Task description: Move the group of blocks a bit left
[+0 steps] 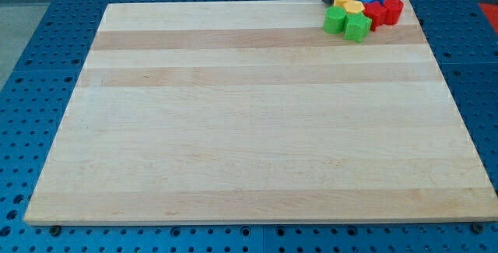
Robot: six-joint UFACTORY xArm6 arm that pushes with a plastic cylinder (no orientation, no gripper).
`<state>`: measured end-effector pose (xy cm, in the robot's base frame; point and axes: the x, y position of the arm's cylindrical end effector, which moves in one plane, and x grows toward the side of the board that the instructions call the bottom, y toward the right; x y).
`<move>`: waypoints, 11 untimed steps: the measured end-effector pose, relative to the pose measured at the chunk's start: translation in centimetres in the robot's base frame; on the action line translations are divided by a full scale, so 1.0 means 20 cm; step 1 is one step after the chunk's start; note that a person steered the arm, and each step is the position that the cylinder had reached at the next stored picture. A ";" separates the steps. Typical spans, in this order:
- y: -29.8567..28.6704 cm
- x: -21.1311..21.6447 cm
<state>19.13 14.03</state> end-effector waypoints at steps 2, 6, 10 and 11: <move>-0.23 0.21; 0.29 0.92; 1.03 0.70; 1.02 0.58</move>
<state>30.71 34.45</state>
